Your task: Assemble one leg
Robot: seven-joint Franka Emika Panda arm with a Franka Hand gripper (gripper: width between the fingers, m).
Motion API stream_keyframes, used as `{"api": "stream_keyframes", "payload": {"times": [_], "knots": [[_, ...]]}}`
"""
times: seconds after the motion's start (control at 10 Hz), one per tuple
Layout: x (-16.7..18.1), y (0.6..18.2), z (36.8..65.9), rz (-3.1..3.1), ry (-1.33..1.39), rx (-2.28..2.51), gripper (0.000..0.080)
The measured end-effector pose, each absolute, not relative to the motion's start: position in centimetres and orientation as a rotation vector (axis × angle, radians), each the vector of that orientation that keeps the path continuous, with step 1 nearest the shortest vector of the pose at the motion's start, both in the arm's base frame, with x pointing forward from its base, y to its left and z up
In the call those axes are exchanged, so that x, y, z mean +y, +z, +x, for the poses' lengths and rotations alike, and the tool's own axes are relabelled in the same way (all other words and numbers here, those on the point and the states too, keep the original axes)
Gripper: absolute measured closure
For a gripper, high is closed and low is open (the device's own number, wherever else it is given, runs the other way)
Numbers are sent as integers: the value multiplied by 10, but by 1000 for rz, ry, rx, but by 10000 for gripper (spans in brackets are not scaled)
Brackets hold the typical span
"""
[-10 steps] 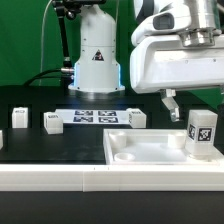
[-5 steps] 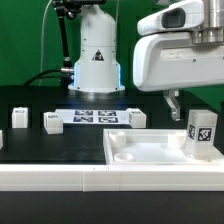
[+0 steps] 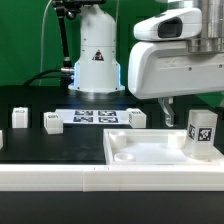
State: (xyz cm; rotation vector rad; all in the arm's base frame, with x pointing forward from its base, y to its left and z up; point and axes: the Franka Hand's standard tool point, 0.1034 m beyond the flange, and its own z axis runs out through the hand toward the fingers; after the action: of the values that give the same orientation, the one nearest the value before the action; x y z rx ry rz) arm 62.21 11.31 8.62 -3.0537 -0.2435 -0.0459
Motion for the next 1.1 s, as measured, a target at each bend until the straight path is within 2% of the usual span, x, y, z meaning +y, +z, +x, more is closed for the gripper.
{"api": "stream_keyframes", "payload": {"times": [0.1, 0.2, 0.3, 0.4, 0.8, 1.1], "knots": [[113, 86, 622, -3054, -46, -245, 275], [113, 86, 622, -3054, -46, -244, 275], [113, 86, 622, -3054, -46, -244, 411], [113, 86, 622, -3054, -46, -244, 508], [113, 86, 622, -3055, -44, -216, 508], [117, 85, 621, -3050, -26, 269, 508]]}}
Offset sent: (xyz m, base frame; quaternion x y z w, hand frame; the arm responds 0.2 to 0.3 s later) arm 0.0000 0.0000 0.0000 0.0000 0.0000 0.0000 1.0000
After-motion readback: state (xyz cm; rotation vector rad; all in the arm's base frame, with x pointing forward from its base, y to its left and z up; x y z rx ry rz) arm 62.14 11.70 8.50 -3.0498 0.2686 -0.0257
